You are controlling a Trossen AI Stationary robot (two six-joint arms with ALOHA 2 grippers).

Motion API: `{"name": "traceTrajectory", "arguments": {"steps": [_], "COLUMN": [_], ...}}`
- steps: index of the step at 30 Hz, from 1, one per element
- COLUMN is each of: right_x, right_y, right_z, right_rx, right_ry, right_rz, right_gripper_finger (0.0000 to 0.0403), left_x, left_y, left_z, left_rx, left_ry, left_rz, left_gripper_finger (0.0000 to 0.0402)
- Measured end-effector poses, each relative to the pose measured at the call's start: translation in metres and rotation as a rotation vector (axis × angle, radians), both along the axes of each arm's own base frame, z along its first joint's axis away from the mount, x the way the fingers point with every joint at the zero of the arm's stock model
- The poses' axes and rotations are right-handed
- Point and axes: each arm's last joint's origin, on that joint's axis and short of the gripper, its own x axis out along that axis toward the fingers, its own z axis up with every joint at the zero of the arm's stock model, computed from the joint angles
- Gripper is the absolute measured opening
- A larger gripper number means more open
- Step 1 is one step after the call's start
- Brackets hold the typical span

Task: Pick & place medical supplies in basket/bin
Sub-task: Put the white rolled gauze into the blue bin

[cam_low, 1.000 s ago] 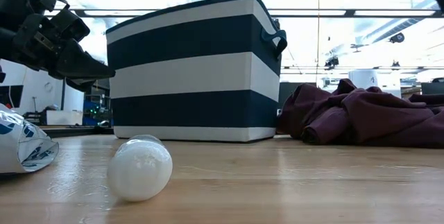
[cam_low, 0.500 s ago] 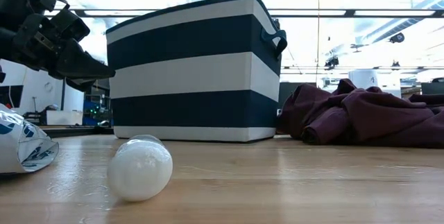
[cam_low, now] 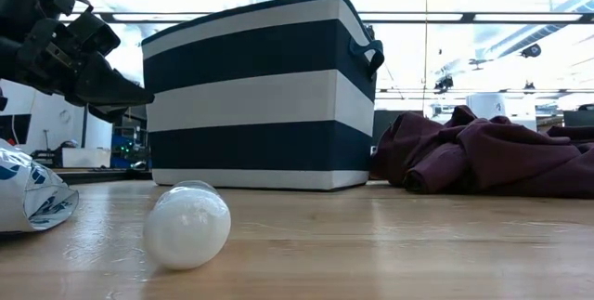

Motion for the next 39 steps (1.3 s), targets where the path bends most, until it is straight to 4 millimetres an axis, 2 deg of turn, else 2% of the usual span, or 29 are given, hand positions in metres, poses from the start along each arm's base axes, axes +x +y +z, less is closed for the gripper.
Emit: {"name": "traceTrajectory", "arguments": {"steps": [5,12,25,39], "right_x": [0.017,0.038,0.063,0.069], "right_y": [0.01,0.019,0.029,0.031], "right_z": [-0.037,-0.096,-0.142,-0.191], "right_rx": [-0.007,-0.017,0.009,-0.043], "right_ry": [0.079,0.205,0.16,0.235], "right_rz": [-0.156,-0.29,-0.374,-0.408], "right_gripper_finger": [0.0233,0.0234,0.0306,0.0287], "left_x": [0.0,0.0,0.0,0.0], "left_y": [0.0,0.0,0.0,0.0], "left_z": [0.0,0.0,0.0,0.0], "left_rx": [0.039,0.065,0.065,0.065], "left_ry": [0.003,0.004,0.004,0.004], "left_rz": [-0.01,-0.018,-0.019,-0.02], "left_gripper_finger": [0.0,0.0,0.0,0.0]}}
